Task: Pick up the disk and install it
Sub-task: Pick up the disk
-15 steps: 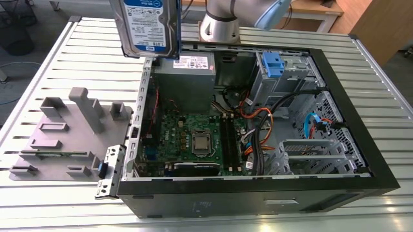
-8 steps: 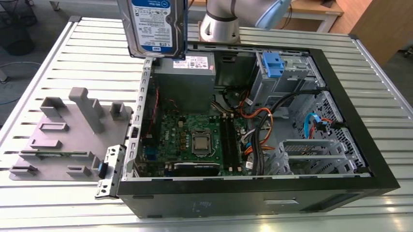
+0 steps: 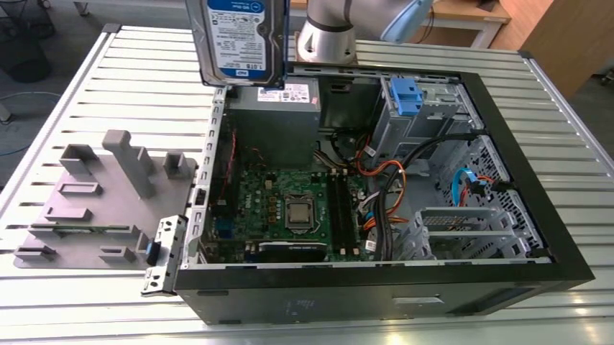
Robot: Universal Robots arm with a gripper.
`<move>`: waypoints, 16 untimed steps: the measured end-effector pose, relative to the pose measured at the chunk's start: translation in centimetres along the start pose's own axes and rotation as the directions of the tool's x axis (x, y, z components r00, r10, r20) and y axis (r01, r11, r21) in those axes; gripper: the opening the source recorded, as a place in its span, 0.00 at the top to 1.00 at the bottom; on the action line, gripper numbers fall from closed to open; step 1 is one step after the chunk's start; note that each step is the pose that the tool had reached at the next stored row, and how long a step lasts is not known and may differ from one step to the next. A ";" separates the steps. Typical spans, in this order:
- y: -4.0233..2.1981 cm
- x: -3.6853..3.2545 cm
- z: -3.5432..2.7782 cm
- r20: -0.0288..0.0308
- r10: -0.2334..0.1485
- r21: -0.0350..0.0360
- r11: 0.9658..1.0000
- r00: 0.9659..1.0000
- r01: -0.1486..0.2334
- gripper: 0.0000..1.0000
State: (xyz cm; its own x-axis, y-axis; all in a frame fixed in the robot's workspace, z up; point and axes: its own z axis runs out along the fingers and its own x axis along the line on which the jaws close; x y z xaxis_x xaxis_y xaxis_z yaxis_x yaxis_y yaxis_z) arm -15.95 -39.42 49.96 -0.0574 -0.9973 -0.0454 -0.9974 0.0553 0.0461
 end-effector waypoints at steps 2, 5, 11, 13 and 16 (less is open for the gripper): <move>-0.27 -0.02 -0.01 0.000 0.000 0.000 1.000 1.000 0.000 0.65; -0.67 -0.04 -0.02 0.000 0.000 0.000 1.000 1.000 0.000 0.65; -1.40 -0.08 -0.05 0.000 0.000 0.000 1.000 1.000 0.000 0.65; -1.61 -0.09 -0.06 0.000 0.000 0.000 1.000 1.000 0.000 0.65; -1.88 -0.11 -0.07 0.000 0.000 0.000 1.000 1.000 0.000 0.65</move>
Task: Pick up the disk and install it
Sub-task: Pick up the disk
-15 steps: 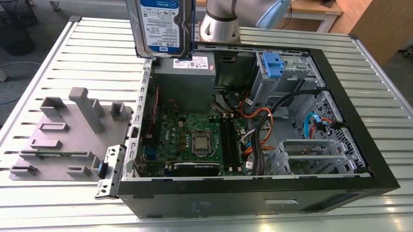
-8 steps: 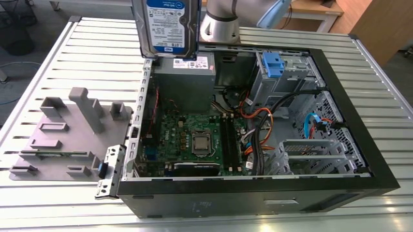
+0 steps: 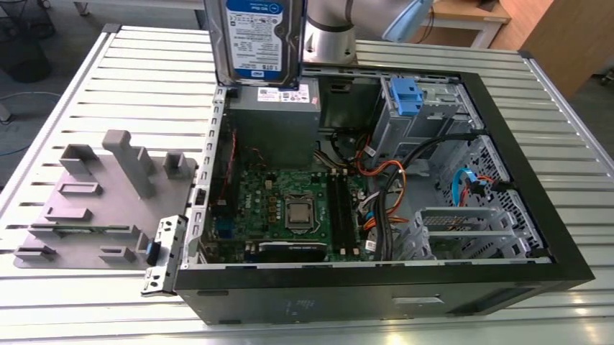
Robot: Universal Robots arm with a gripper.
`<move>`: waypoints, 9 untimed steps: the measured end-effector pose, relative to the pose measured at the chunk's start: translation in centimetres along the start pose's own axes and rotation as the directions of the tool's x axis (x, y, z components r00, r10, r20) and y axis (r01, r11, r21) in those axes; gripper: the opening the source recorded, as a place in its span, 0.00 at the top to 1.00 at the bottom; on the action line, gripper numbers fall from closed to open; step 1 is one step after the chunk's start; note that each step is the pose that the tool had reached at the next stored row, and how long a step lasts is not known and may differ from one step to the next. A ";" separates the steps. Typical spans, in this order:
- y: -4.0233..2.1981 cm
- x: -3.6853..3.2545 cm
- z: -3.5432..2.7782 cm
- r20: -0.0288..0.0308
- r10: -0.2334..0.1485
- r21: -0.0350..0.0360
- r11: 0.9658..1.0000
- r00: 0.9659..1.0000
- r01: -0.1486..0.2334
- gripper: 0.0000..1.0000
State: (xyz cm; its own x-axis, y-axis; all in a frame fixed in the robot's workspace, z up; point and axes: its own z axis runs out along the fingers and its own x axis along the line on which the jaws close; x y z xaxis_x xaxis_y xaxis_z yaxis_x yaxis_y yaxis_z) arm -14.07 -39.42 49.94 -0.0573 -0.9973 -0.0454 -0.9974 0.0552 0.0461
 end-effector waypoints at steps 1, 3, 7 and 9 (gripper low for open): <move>-0.09 -0.01 0.00 0.000 0.000 0.000 1.000 1.000 0.000 0.65; -0.27 -0.02 -0.01 0.000 0.000 0.000 1.000 1.000 0.000 0.65; -0.72 -0.04 -0.02 0.000 0.000 0.000 1.000 1.000 0.000 0.65; -1.07 -0.06 -0.03 0.000 0.000 0.000 1.000 1.000 0.000 0.65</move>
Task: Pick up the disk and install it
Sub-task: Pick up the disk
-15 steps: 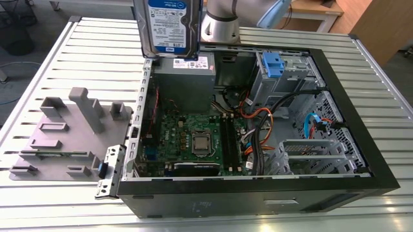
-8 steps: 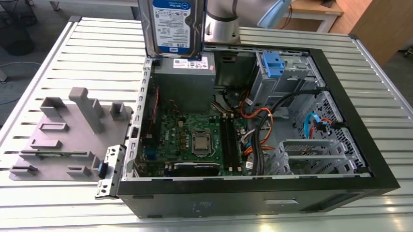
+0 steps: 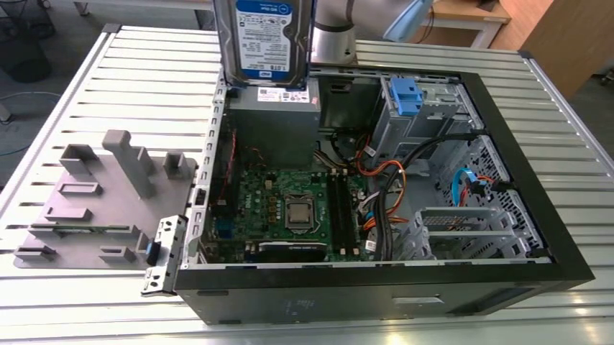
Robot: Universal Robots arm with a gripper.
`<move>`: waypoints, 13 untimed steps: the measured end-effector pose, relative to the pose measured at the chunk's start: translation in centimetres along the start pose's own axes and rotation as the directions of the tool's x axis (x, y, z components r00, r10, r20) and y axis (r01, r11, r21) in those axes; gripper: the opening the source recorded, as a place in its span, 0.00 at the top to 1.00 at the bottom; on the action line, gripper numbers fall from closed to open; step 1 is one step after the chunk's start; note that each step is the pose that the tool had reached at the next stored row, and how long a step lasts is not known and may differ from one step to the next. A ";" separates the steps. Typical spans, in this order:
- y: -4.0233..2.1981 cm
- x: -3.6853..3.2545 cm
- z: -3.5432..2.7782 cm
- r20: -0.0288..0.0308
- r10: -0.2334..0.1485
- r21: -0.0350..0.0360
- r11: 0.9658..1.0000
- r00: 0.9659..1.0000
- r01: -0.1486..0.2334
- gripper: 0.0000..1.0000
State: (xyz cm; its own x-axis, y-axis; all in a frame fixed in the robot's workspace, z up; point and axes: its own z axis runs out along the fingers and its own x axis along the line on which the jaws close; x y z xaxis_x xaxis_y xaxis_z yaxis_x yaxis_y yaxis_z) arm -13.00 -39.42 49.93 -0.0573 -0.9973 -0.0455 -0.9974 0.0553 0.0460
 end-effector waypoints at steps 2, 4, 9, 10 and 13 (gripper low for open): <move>-0.39 -0.02 -0.02 0.000 0.000 0.000 1.000 1.000 0.000 0.65; -0.86 -0.05 -0.03 0.000 0.000 0.000 1.000 1.000 0.000 0.65; -2.21 -0.13 -0.08 0.000 0.000 0.000 1.000 1.000 0.000 0.65; -2.47 -0.14 -0.09 0.000 0.000 0.000 1.000 1.000 0.000 0.65; -3.25 -0.19 -0.12 0.000 0.000 0.000 1.000 1.000 0.000 0.65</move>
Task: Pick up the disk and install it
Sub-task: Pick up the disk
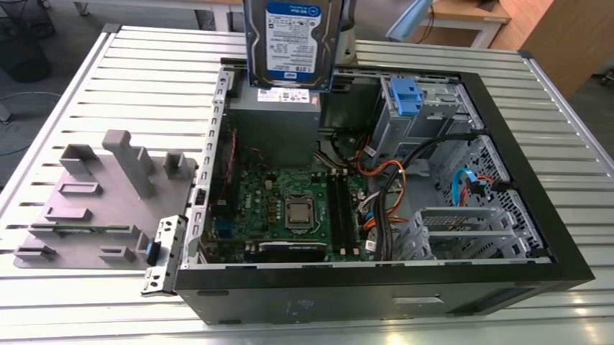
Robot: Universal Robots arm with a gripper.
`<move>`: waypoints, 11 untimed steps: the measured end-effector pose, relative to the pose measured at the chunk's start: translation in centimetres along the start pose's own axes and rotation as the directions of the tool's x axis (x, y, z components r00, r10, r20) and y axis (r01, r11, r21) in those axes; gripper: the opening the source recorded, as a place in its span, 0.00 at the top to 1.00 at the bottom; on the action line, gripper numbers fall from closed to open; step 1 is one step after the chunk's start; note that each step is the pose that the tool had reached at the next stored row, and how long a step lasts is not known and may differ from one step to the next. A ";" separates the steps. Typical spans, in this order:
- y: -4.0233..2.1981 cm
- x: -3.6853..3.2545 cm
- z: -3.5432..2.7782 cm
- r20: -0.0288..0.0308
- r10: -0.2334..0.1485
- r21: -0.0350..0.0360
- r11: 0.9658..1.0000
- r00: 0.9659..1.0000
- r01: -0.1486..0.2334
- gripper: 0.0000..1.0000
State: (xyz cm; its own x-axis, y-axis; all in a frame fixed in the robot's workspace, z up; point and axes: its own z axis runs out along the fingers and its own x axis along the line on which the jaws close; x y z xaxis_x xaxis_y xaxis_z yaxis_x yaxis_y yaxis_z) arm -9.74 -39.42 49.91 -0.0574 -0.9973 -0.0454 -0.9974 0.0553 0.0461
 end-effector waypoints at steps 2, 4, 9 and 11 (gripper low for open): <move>-0.50 -0.03 -0.02 0.000 0.000 0.000 1.000 1.000 0.000 0.65; -0.98 -0.06 -0.03 0.000 0.000 0.000 1.000 1.000 0.000 0.65; -2.14 -0.12 -0.08 0.000 0.000 0.000 1.000 1.000 0.000 0.65; -2.58 -0.15 -0.09 0.000 0.000 0.000 1.000 1.000 0.000 0.65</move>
State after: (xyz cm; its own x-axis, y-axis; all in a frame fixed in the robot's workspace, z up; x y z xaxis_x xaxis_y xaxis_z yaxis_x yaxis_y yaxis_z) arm -7.15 -39.42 49.89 -0.0573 -0.9973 -0.0454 -0.9974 0.0553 0.0461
